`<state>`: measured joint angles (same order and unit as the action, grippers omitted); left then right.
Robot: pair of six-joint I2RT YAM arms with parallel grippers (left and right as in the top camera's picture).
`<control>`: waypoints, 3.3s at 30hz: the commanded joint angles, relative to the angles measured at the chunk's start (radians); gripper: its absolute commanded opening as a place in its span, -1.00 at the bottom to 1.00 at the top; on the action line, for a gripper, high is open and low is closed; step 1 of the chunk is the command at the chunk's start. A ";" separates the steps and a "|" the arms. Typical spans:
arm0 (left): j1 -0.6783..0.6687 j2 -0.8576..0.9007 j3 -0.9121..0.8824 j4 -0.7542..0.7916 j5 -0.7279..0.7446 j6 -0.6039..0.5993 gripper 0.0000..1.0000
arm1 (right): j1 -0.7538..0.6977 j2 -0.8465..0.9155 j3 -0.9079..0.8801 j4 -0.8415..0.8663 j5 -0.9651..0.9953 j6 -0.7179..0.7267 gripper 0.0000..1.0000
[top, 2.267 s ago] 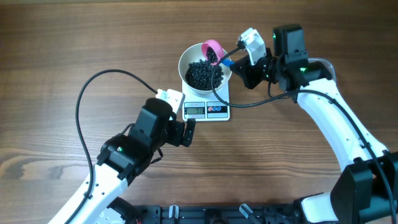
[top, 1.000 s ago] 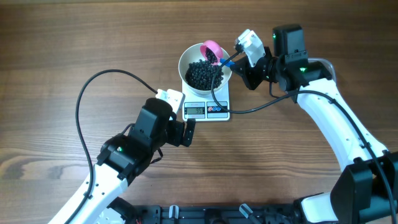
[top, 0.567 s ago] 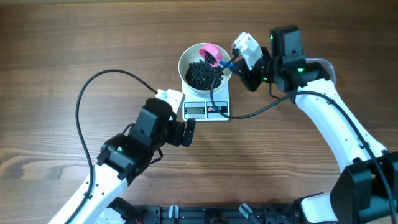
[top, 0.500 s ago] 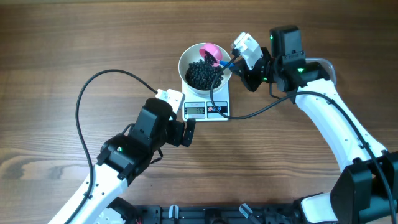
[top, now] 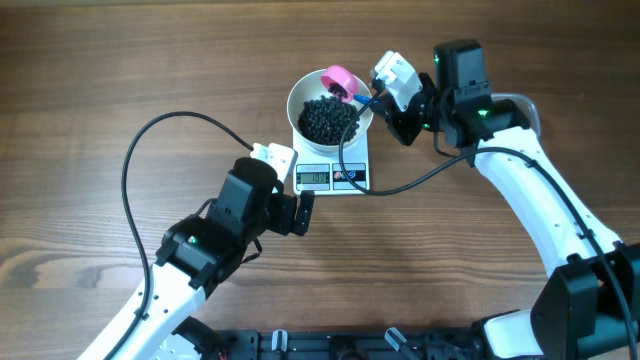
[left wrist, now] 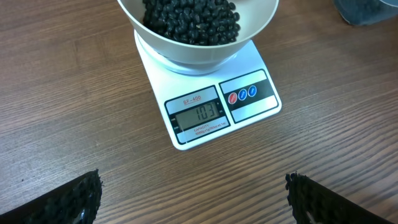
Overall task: Scoop item into bowl and weigh 150g on scale
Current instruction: 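Shake the tilted scoop over the bowl to empty remaining beans, then move the empty pink scoop right to the bean tub with the right gripper, then push the pink scoop into the black beans in the tub, right gripper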
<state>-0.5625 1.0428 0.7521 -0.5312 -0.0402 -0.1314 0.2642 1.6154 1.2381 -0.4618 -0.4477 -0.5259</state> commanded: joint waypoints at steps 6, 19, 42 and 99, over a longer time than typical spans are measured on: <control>0.005 0.001 -0.002 0.000 -0.013 0.019 1.00 | 0.008 -0.022 0.000 0.010 -0.013 -0.021 -0.91; 0.005 0.001 -0.002 -0.001 -0.013 0.019 1.00 | 0.025 -0.022 0.000 -0.010 -0.024 -0.111 -0.91; 0.005 0.001 -0.002 -0.004 -0.013 0.019 1.00 | 0.109 -0.023 0.000 0.045 0.236 -0.249 -0.92; 0.005 0.001 -0.002 -0.004 -0.013 0.019 1.00 | -0.541 -0.041 -0.003 -0.404 0.374 0.055 -0.92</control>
<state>-0.5625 1.0428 0.7521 -0.5350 -0.0402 -0.1314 -0.2749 1.5368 1.2381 -0.8612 -0.0883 -0.4614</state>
